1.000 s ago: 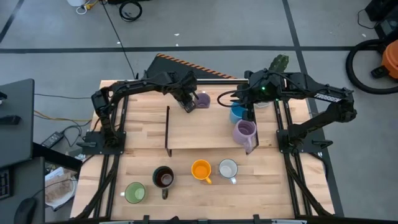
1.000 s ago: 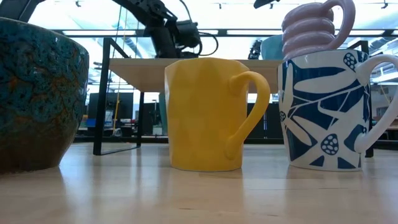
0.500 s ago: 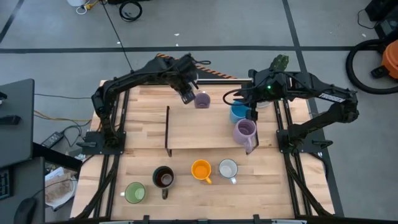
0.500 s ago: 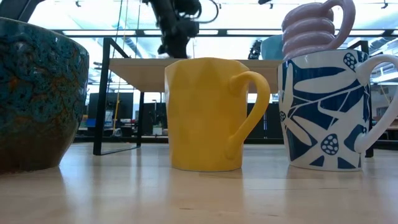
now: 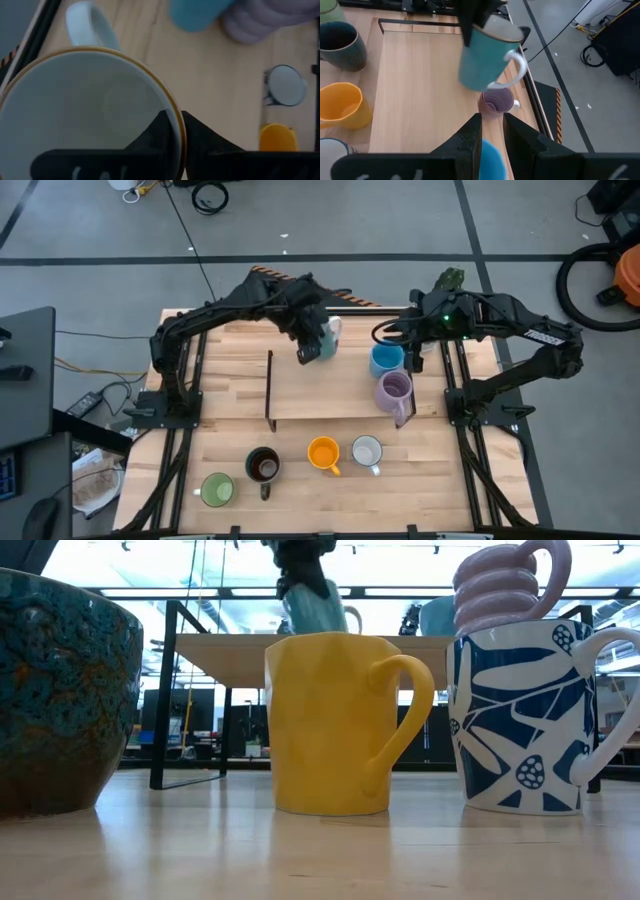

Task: Place coffee mugs
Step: Put the dark green cup on the shelf

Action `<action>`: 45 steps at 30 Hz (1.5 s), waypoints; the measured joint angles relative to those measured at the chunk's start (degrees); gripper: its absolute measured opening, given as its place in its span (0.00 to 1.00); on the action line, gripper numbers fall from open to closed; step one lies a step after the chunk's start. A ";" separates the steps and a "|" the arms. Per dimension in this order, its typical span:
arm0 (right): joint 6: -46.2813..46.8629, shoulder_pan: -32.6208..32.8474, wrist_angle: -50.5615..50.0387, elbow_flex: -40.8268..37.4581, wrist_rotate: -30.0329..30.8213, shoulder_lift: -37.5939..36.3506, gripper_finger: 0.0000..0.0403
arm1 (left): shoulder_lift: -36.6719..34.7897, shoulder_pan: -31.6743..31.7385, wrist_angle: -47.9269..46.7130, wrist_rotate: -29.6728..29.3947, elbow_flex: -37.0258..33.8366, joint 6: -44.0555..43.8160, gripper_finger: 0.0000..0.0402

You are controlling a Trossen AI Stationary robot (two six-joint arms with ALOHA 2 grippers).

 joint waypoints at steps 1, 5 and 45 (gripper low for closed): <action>0.00 0.00 -0.02 0.00 0.00 -0.21 0.21 | 0.00 -0.74 0.32 0.10 0.00 -0.03 0.08; 0.00 0.00 -0.03 0.00 -0.01 -0.54 0.21 | 0.00 -3.57 0.95 -0.10 0.00 -0.34 0.09; -0.01 0.00 0.20 0.00 -1.66 -0.62 0.21 | 3.19 -10.30 3.86 -10.55 0.00 0.25 0.26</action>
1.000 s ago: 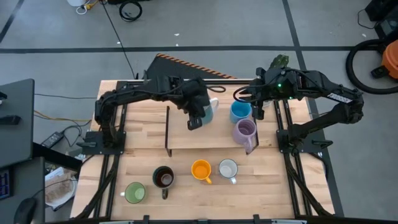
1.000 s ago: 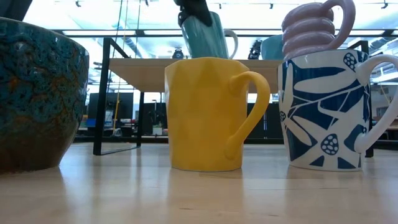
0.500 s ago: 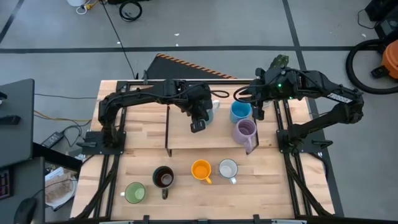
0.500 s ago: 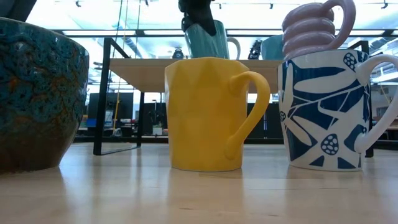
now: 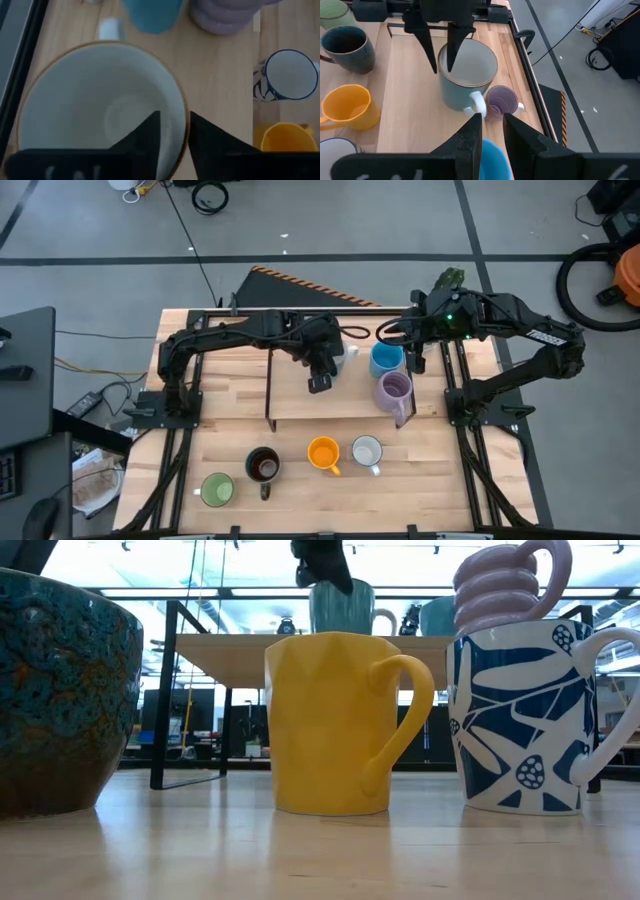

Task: Place coffee mugs
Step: Put the dark green cup on the shelf

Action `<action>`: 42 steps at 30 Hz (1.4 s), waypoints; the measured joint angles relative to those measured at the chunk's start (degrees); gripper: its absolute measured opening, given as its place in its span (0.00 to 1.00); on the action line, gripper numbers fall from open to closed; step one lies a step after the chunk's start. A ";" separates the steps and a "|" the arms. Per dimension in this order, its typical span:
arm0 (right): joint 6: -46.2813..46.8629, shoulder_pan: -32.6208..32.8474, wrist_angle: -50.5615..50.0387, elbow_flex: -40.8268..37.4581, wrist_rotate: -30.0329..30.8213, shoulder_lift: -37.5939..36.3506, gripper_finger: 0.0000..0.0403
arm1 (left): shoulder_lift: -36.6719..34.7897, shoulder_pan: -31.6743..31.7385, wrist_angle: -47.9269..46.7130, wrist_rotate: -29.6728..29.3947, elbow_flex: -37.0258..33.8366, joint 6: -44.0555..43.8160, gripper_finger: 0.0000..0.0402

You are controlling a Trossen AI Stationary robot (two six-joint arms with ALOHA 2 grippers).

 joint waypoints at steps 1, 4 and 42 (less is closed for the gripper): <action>-0.02 -0.01 0.00 0.00 -0.15 0.00 0.21 | 0.00 -0.10 0.83 0.00 0.02 0.00 0.28; -0.18 -0.02 0.09 -0.09 -1.36 0.02 0.21 | 0.00 -0.14 1.24 0.02 0.02 0.41 0.32; -4.31 3.84 7.65 -6.05 1.90 10.75 0.35 | -2.45 6.04 -7.35 2.05 6.73 13.77 0.34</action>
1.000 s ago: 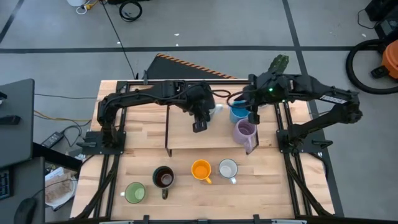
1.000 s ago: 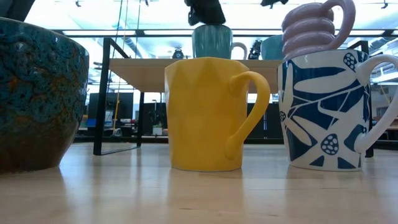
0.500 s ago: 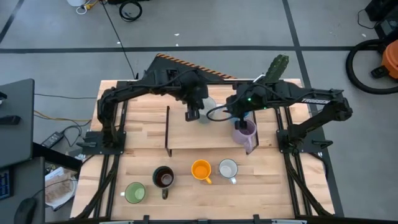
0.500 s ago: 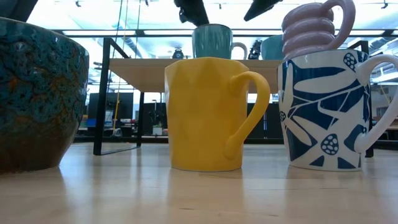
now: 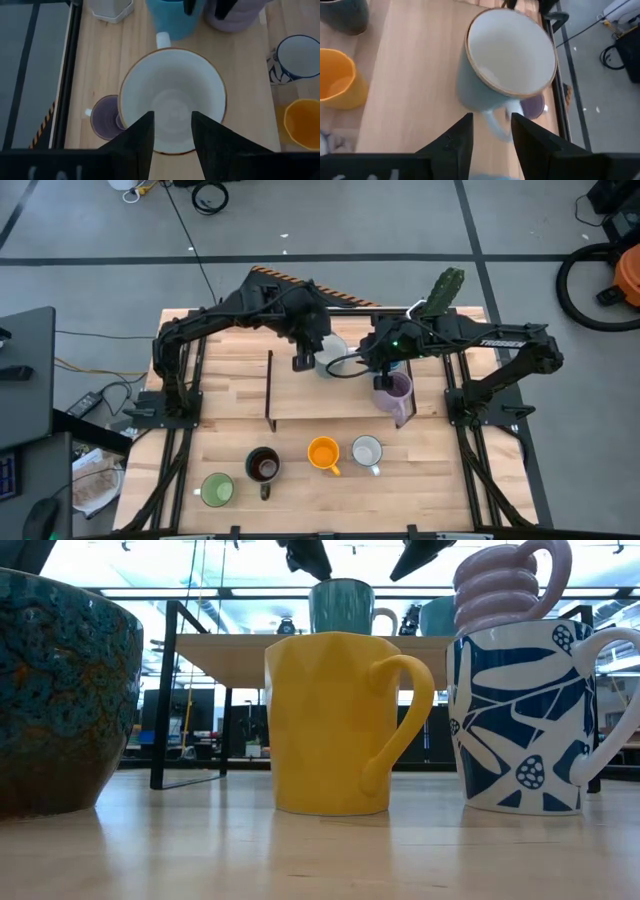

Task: Place coffee mugs
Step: Put the dark green cup on the shelf

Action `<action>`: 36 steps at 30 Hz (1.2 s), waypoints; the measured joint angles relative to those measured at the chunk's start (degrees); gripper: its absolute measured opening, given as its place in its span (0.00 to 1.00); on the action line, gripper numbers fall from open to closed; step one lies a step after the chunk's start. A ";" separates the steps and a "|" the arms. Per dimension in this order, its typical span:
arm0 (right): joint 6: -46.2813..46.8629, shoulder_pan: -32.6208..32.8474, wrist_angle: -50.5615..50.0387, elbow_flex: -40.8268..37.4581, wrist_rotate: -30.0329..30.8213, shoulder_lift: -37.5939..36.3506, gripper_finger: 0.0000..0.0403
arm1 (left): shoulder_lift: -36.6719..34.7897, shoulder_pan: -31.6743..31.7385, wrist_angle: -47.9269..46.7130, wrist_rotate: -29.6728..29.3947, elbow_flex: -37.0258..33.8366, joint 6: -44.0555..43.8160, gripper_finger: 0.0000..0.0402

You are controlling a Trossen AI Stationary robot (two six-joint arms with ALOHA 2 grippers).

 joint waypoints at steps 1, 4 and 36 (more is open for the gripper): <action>0.64 0.17 -0.60 0.00 0.00 -0.47 0.35 | 0.00 -0.02 0.05 0.02 0.00 0.02 0.34; 2.19 0.77 -2.53 0.02 0.00 -2.27 0.37 | -0.65 0.06 -0.25 -0.04 -0.09 -0.20 0.34; -5.08 -1.59 6.57 -4.90 3.81 -0.27 0.36 | -26.41 10.21 52.44 -2.36 -56.15 -12.98 0.34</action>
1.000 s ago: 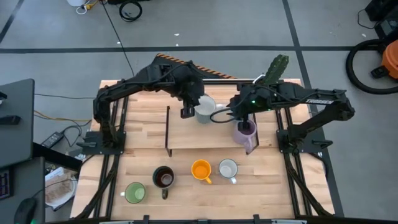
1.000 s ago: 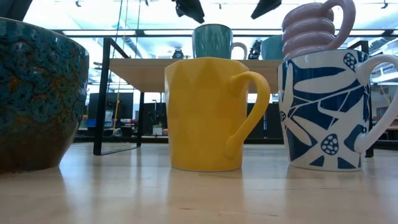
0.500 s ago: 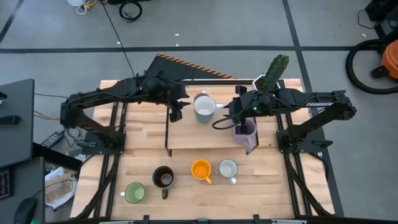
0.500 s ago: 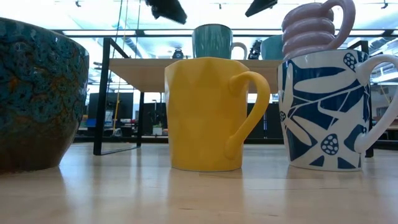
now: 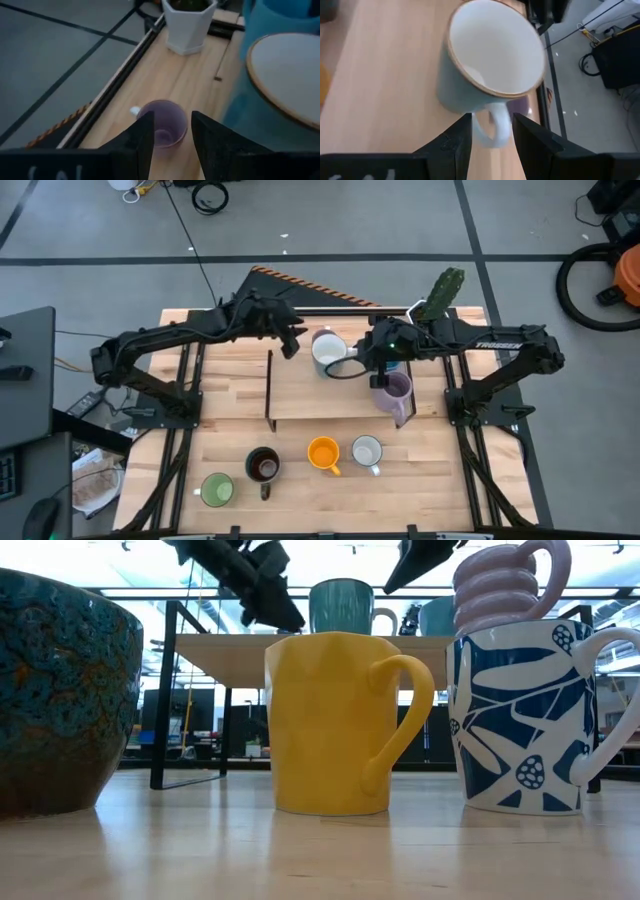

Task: Place coffee mugs
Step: Put the dark green cup on the shelf

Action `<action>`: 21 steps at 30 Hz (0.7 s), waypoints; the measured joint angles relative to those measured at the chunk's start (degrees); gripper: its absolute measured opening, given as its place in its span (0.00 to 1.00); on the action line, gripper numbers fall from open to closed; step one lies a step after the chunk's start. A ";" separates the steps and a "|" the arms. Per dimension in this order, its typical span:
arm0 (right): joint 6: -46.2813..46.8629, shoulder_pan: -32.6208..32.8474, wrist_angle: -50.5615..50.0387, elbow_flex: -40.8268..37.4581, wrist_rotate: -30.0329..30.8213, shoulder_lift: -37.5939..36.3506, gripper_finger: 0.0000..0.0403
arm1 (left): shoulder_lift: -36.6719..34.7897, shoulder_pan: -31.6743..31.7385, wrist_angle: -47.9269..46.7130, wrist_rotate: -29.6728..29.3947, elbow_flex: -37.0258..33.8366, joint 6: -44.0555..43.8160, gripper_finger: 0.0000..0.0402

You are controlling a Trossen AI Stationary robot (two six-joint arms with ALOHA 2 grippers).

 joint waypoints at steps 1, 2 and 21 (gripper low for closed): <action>-0.47 -0.48 0.13 0.00 -0.01 -0.01 0.36 | 0.44 0.02 0.10 1.15 0.00 0.00 0.34; -0.86 -1.00 0.22 0.00 -0.02 -0.01 0.36 | 1.01 -0.14 0.64 2.35 0.00 0.00 0.34; -3.36 -4.39 0.12 0.02 -1.75 2.75 0.36 | 2.96 -7.10 1.13 3.41 -0.02 3.49 0.34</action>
